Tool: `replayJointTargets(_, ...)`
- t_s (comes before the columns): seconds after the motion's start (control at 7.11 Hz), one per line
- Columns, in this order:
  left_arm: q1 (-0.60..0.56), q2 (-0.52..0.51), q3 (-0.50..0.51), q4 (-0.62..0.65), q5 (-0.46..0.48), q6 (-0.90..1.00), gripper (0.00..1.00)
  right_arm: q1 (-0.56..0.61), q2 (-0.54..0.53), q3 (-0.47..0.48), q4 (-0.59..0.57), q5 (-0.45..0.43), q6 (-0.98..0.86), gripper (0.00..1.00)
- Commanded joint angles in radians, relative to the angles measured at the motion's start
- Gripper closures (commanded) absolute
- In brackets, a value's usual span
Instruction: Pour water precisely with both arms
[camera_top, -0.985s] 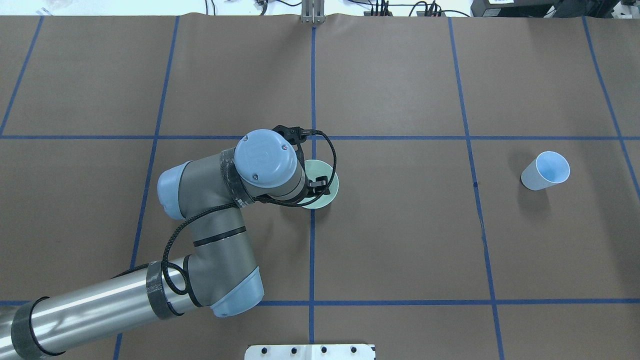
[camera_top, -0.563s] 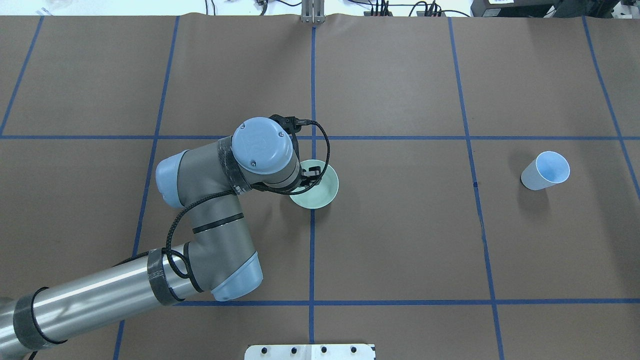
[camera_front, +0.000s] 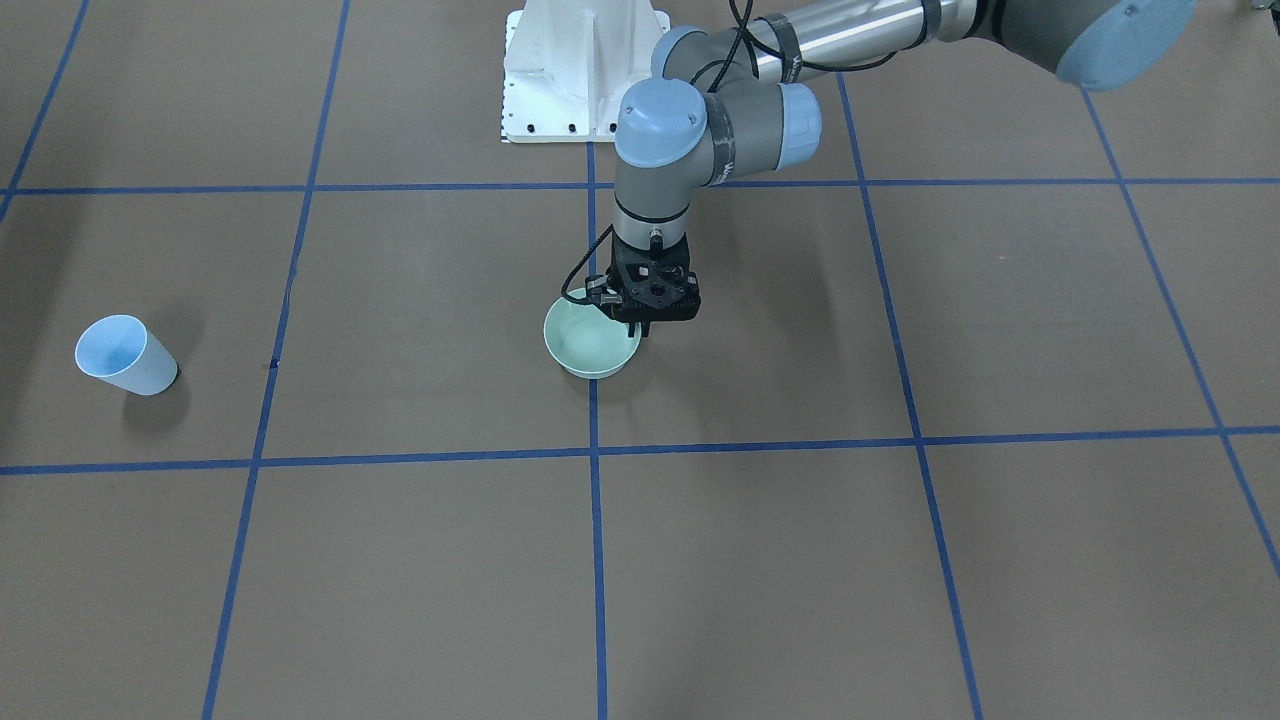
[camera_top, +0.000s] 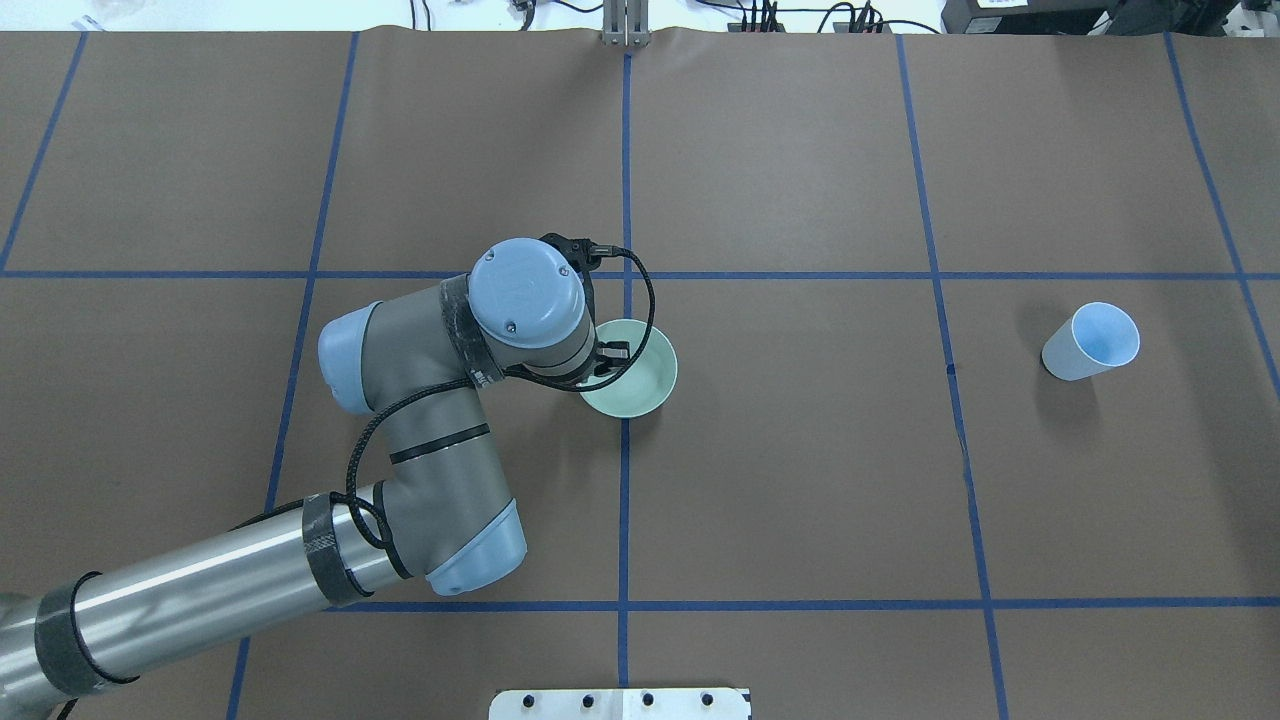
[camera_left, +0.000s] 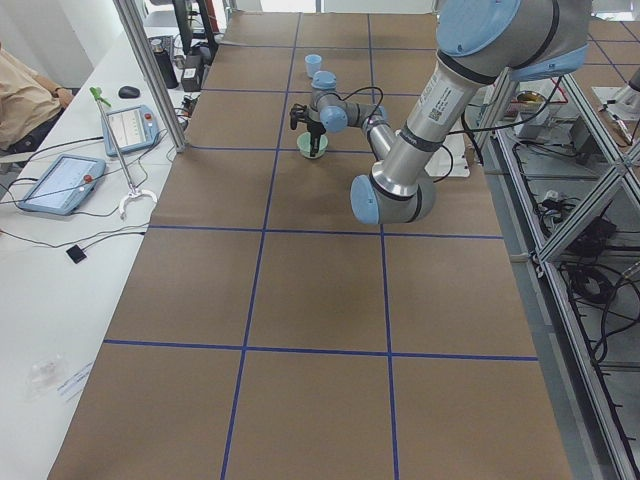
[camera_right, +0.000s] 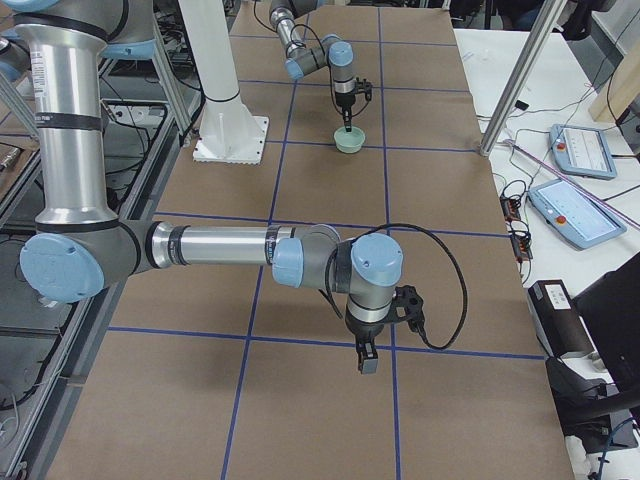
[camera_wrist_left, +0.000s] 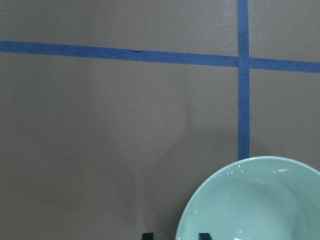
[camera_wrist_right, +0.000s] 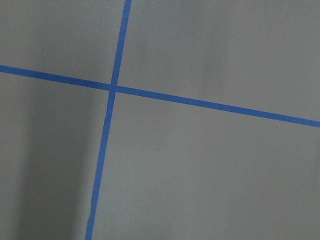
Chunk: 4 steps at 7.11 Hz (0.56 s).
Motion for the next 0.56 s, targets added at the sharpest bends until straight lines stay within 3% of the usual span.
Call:
replayJointTargets(0.0, 0.004, -0.002, -0.004, -0.016, -0.003, 0.006, 1.0, 0.0, 0.0, 0.0, 0.0, 0.0, 0.0, 0.0)
replayJointTargets(0.42, -0.08, 0.021, -0.086, -0.001, -0.119, 0.201, 1.0, 0.0, 0.0, 0.0, 0.0, 0.0, 0.0, 0.0)
